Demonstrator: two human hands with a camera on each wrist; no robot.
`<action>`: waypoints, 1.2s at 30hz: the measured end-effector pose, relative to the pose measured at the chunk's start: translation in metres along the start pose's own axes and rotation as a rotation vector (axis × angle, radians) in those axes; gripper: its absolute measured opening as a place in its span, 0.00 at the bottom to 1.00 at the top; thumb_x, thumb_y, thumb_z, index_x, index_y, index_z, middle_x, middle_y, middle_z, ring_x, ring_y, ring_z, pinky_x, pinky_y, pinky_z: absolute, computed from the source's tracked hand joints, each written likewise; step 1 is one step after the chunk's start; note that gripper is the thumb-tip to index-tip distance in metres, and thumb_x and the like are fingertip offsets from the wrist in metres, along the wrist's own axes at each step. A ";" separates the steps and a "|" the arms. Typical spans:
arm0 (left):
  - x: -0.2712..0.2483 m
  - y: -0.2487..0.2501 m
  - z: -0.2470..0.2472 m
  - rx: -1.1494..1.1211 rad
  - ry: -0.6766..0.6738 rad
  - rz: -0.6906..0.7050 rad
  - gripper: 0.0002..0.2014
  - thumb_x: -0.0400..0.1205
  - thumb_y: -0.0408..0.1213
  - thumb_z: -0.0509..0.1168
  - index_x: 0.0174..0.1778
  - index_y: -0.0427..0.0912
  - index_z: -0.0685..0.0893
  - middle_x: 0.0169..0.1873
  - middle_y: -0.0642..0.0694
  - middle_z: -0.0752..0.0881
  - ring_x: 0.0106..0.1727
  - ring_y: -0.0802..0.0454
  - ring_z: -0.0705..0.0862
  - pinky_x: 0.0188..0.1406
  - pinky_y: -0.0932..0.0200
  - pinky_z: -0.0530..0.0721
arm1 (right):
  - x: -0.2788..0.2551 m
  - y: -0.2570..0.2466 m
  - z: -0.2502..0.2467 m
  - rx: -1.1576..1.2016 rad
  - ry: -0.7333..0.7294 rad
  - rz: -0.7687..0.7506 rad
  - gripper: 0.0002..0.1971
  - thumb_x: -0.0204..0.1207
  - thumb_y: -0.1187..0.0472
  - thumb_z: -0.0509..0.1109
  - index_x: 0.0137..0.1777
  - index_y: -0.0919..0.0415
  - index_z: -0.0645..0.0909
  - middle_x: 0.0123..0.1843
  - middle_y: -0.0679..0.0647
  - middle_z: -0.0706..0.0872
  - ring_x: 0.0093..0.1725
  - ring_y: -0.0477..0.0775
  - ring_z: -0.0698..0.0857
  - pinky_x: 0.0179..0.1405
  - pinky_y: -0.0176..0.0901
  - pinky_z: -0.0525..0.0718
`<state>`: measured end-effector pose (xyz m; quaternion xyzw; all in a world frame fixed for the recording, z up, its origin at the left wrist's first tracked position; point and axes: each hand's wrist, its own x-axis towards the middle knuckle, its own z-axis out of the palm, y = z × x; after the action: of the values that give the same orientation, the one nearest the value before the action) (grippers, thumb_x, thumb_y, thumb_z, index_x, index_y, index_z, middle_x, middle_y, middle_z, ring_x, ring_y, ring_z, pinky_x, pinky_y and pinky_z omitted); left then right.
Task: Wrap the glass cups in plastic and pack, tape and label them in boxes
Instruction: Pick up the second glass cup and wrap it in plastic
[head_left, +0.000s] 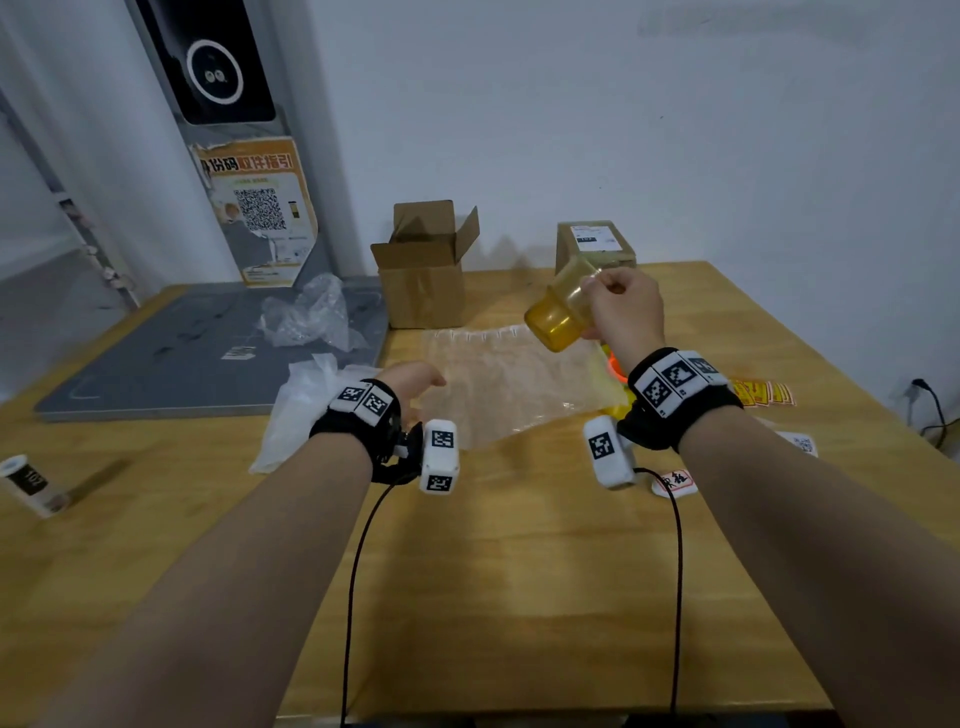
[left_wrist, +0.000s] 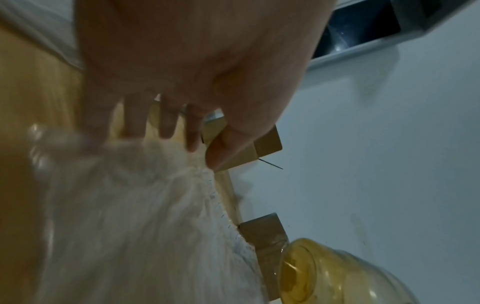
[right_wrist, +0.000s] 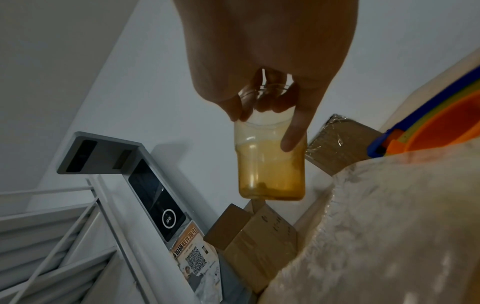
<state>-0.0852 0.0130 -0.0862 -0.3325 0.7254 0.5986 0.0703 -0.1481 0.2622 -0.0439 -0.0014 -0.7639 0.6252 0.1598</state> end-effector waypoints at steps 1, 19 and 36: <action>-0.003 0.000 0.002 0.043 -0.074 -0.035 0.21 0.87 0.36 0.67 0.74 0.33 0.75 0.70 0.39 0.82 0.65 0.36 0.83 0.68 0.41 0.83 | 0.001 0.001 0.001 -0.009 -0.016 0.010 0.07 0.81 0.56 0.73 0.50 0.59 0.88 0.46 0.48 0.86 0.50 0.55 0.89 0.39 0.55 0.95; 0.047 0.019 0.047 0.727 -0.035 0.209 0.21 0.78 0.38 0.80 0.60 0.33 0.80 0.52 0.38 0.88 0.51 0.41 0.86 0.46 0.51 0.85 | 0.029 0.030 0.019 -0.017 -0.146 0.183 0.06 0.84 0.57 0.73 0.55 0.58 0.87 0.55 0.53 0.85 0.52 0.55 0.87 0.36 0.47 0.93; -0.028 0.107 -0.029 0.314 0.680 0.870 0.08 0.85 0.42 0.66 0.54 0.56 0.91 0.54 0.56 0.92 0.61 0.48 0.87 0.71 0.42 0.76 | -0.002 -0.017 0.000 0.305 0.036 0.020 0.09 0.80 0.55 0.74 0.51 0.61 0.89 0.52 0.57 0.89 0.50 0.65 0.91 0.35 0.66 0.94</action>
<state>-0.1159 0.0045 0.0232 -0.1625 0.8575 0.3171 -0.3712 -0.1433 0.2585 -0.0281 0.0043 -0.6571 0.7354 0.1656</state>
